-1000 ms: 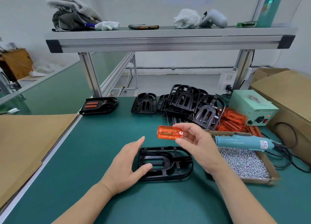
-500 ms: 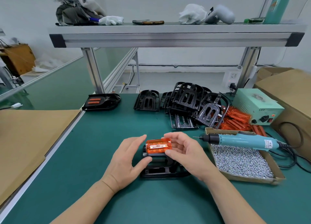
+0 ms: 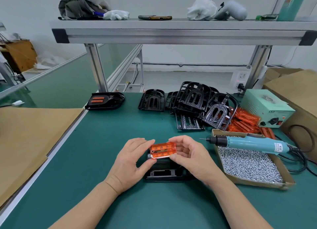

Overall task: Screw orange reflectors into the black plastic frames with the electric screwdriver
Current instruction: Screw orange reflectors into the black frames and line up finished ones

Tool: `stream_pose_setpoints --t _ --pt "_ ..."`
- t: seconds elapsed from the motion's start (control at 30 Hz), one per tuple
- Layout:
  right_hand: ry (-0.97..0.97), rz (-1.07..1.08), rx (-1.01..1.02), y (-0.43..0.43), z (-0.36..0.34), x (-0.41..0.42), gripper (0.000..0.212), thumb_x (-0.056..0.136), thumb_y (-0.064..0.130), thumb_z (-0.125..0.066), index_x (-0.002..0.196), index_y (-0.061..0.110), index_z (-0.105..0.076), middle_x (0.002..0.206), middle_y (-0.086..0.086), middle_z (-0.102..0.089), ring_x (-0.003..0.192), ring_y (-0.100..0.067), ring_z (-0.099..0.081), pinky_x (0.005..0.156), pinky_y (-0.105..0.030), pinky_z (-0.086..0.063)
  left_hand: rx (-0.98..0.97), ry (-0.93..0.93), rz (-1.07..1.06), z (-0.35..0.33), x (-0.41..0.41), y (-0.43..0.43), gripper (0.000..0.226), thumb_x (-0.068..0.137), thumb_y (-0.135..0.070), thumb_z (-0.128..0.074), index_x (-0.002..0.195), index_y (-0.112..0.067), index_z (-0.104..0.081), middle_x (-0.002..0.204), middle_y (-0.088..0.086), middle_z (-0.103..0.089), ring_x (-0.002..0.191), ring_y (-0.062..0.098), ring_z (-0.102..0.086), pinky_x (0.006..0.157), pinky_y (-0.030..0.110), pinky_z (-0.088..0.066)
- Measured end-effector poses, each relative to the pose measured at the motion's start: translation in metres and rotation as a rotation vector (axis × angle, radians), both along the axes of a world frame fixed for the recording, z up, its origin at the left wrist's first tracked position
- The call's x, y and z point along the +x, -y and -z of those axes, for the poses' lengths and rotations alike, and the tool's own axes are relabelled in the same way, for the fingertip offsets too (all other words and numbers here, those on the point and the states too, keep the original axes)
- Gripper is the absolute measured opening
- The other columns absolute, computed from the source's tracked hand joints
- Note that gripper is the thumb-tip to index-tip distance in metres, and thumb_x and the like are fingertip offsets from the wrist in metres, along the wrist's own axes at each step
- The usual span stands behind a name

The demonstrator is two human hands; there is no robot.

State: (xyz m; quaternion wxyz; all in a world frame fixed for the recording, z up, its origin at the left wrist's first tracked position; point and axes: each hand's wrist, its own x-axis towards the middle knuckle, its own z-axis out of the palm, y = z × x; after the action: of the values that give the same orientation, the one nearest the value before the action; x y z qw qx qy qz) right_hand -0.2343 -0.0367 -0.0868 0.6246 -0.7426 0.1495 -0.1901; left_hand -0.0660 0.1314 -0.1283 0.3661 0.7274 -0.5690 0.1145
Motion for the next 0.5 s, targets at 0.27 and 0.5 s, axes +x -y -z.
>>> stream_pose_setpoints --t 0.27,0.5 --pt "-0.03 0.012 -0.031 -0.0011 0.003 0.0018 0.042 0.085 -0.008 -0.072 0.115 0.021 -0.067 0.113 -0.002 -0.071 0.101 -0.013 -0.071 0.094 -0.024 -0.054 -0.003 -0.016 0.01 -0.0018 -0.0021 -0.0008 0.055 0.091 -0.048 -0.062 0.134 -0.014 -0.062 0.125 -0.006 -0.063 0.124 0.017 -0.052 0.11 0.027 -0.038" --pt "-0.06 0.039 -0.1 -0.001 0.0068 0.0043 0.042 0.083 0.0 -0.077 0.117 0.023 -0.069 0.11 -0.003 -0.072 0.1 -0.019 -0.07 0.097 -0.033 -0.055 0.008 -0.021 0.0 -0.0031 -0.0025 -0.0024 0.053 0.092 -0.046 -0.059 0.133 -0.013 -0.062 0.124 -0.005 -0.063 0.125 0.019 -0.052 0.109 0.03 -0.039"
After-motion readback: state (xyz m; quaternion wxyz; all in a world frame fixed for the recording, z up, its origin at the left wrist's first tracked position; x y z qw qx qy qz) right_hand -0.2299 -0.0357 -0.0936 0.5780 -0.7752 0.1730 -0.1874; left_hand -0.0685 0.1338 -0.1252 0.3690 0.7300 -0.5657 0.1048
